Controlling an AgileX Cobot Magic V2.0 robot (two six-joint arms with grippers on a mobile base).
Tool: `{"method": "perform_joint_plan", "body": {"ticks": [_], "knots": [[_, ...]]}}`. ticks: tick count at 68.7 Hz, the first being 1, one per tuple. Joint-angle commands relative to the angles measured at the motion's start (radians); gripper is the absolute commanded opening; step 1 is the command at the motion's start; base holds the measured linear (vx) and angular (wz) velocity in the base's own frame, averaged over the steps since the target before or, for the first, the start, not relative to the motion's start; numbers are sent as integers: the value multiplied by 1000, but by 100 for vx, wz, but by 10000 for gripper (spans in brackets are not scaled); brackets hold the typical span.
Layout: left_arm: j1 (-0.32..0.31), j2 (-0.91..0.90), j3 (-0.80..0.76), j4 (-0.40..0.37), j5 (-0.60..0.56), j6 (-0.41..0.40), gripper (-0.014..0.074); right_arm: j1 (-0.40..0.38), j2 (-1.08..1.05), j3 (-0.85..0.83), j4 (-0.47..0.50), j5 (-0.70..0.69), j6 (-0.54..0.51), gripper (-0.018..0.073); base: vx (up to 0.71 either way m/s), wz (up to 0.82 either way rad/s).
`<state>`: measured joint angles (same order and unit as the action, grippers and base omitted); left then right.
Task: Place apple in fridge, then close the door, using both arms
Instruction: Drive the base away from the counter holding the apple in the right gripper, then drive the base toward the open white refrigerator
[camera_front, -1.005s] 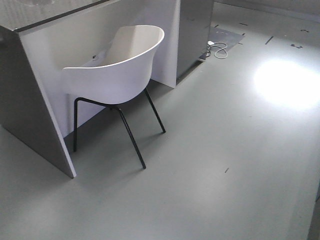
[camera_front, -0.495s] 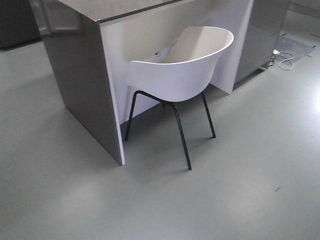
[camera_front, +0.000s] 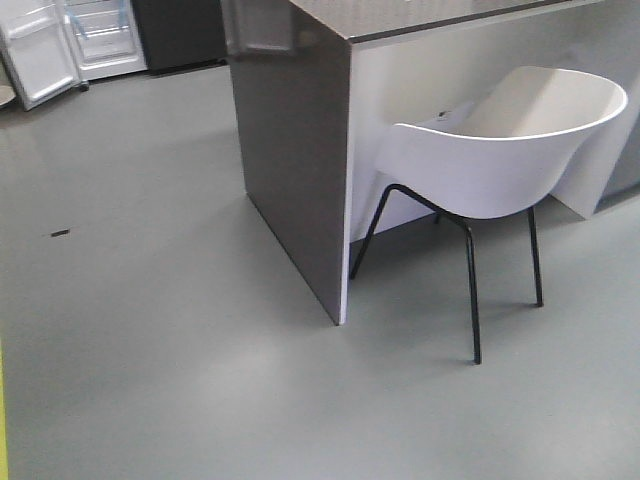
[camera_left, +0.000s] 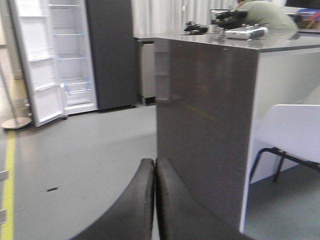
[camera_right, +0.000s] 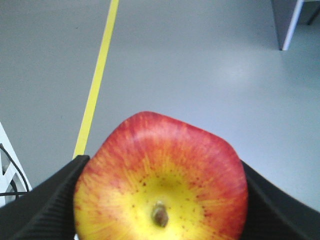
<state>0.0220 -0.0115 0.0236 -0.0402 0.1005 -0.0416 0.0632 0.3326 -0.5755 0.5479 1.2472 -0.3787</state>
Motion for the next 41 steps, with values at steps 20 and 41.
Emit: {"method": "perform_joint_plan", "body": {"ticks": [20,41], "knots": [[-1,-14,-17,-9,-82,-8,-6,-4,10,-25,41,-45,-13,196,4,41],[-1,-14,-17,-9,-82,-8,-6,-4,10,-25,41,-45,-13,196,8,33]]}}
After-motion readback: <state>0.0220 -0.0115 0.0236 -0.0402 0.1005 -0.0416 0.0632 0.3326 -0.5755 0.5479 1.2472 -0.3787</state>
